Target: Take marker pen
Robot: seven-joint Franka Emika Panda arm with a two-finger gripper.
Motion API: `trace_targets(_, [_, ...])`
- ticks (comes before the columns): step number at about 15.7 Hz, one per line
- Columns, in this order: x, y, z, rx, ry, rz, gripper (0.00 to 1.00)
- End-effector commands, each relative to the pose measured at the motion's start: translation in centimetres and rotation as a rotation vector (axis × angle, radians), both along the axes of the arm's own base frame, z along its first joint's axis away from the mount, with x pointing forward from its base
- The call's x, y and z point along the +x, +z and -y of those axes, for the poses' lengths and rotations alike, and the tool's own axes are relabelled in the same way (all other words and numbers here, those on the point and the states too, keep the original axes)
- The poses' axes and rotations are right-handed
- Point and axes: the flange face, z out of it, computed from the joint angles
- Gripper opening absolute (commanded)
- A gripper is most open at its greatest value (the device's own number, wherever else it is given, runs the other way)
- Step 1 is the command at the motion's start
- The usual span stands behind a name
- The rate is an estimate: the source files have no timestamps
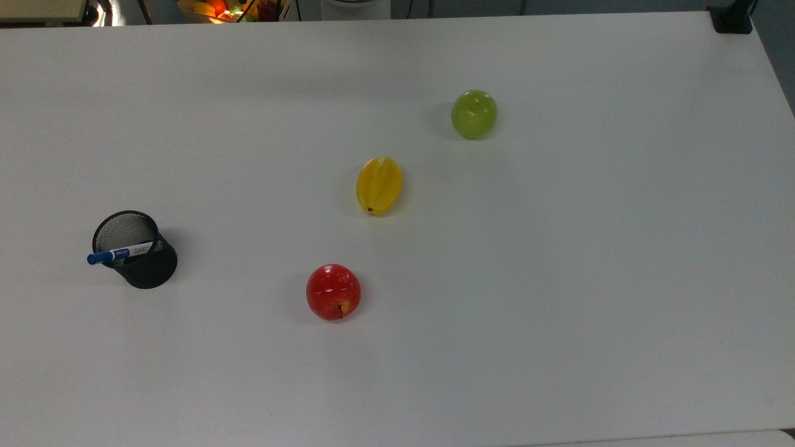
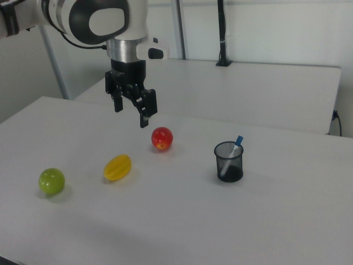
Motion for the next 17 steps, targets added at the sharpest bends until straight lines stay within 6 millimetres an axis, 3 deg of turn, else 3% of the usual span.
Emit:
trace_targets(1, [-0.8, 0.3, 0.0, 0.027, 0.031, -0.010, 1.00])
trace_targets(12, [0.3, -0.9, -0.7, 0.020, 0.032, -0.018, 1.00])
trace_targets(15, [2.5, -2.4, 0.1, 0.005, -0.046, 0.037, 1.00])
trace_targets(17, [3.4, -1.9, 1.2, -0.012, -0.117, 0.094, 1.00])
